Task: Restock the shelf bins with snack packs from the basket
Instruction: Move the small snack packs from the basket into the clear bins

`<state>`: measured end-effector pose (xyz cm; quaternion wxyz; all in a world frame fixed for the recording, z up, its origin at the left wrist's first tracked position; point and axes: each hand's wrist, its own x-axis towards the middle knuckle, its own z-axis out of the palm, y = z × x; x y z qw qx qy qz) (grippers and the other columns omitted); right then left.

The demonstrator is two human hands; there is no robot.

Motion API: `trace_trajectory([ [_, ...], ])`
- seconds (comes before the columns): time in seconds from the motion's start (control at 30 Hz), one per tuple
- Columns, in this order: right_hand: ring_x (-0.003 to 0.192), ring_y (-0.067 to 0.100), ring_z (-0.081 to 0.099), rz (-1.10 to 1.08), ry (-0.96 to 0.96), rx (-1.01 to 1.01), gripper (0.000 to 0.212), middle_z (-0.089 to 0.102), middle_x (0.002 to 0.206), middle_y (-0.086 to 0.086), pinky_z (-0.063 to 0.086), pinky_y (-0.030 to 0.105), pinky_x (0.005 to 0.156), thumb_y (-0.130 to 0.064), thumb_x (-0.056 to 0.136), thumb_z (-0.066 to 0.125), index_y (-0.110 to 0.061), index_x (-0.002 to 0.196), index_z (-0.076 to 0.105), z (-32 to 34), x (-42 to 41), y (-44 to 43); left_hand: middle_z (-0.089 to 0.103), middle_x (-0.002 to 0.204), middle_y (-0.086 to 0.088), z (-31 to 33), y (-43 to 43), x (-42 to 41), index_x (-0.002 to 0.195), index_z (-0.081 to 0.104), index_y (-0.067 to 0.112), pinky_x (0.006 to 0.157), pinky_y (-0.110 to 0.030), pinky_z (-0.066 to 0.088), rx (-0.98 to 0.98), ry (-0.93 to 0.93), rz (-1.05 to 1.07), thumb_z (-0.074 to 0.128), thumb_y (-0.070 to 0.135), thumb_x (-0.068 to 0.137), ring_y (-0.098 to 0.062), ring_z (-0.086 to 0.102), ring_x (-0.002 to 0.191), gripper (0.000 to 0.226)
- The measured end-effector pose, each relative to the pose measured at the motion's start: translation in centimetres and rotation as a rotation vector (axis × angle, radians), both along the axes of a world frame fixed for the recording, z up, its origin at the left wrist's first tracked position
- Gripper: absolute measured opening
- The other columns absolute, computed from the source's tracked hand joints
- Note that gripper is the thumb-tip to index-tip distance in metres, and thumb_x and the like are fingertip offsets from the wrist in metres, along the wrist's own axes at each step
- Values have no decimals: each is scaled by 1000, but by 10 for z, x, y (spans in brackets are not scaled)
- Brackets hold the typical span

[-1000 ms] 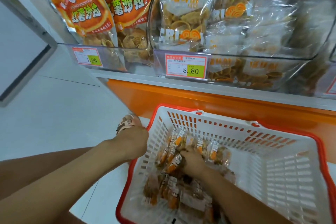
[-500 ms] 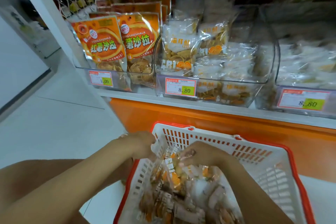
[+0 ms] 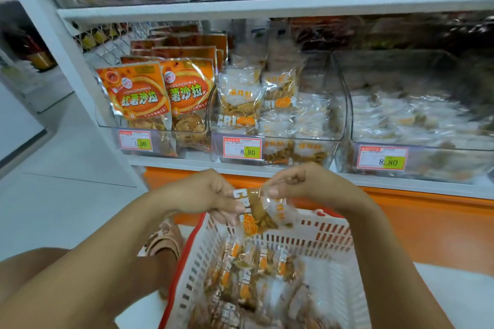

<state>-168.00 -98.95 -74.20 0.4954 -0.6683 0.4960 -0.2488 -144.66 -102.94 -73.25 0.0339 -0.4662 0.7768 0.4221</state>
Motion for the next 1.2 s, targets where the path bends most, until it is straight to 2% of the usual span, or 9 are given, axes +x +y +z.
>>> trace_trajectory([
  [0.07,92,21,69,-51,-67,15,41,73,96,8,53,35,86,-53,68,71,-26,100,73,1,-5,-1,70,87,-24,8,-6,3,88,70,-5,82,-46,56,44,139,52,71,53,66,-38,68,89,63],
  [0.17,83,14,69,-84,-185,41,29,73,90,-1,54,30,79,-45,70,71,-25,91,71,16,-4,-2,73,75,-10,23,-10,0,80,70,0,64,-20,56,170,401,209,68,25,72,-13,71,71,27],
  [0.3,61,11,63,-265,-263,18,19,72,84,9,55,21,66,-26,77,72,-15,92,67,36,4,-9,75,82,-4,33,-16,-10,84,71,6,66,-15,55,98,563,323,62,20,86,-8,70,75,17],
  [0.43,53,12,63,-448,-142,-118,19,71,69,9,55,26,56,-23,79,75,-9,90,68,66,-4,-17,73,102,2,37,-33,-11,105,73,14,85,-26,55,-104,544,413,58,34,92,-13,68,99,28],
  [0.57,59,20,70,-626,138,-347,40,71,70,11,59,44,64,-29,71,82,1,89,63,86,-17,-38,71,100,-2,32,-50,-10,103,70,13,83,-33,55,-226,419,562,61,27,93,-21,67,95,20],
  [0.67,66,21,70,-722,218,-393,30,66,64,2,59,40,69,-26,72,82,-7,74,59,100,-25,-59,71,96,-2,32,-53,-13,94,69,14,81,-35,55,-249,391,574,63,23,91,-24,67,92,11],
  [0.97,70,21,62,-725,216,-188,37,68,82,11,54,36,76,-24,79,77,-15,62,45,79,-24,-122,68,101,0,32,-53,-17,85,66,19,79,-32,54,-258,391,581,63,19,91,-23,65,93,6],
  [1.1,88,24,64,-762,156,-203,28,66,91,8,53,41,85,-23,80,76,-14,83,49,57,-20,-132,66,97,4,31,-56,-17,84,65,20,78,-31,53,-243,395,583,62,17,91,-19,64,89,8],
  [1.2,87,14,60,-799,72,-241,41,59,93,-2,50,33,80,-21,81,76,-9,111,50,49,-17,-134,65,94,6,30,-57,-17,86,65,20,75,-26,52,-235,402,588,61,17,92,-13,62,85,8],
])
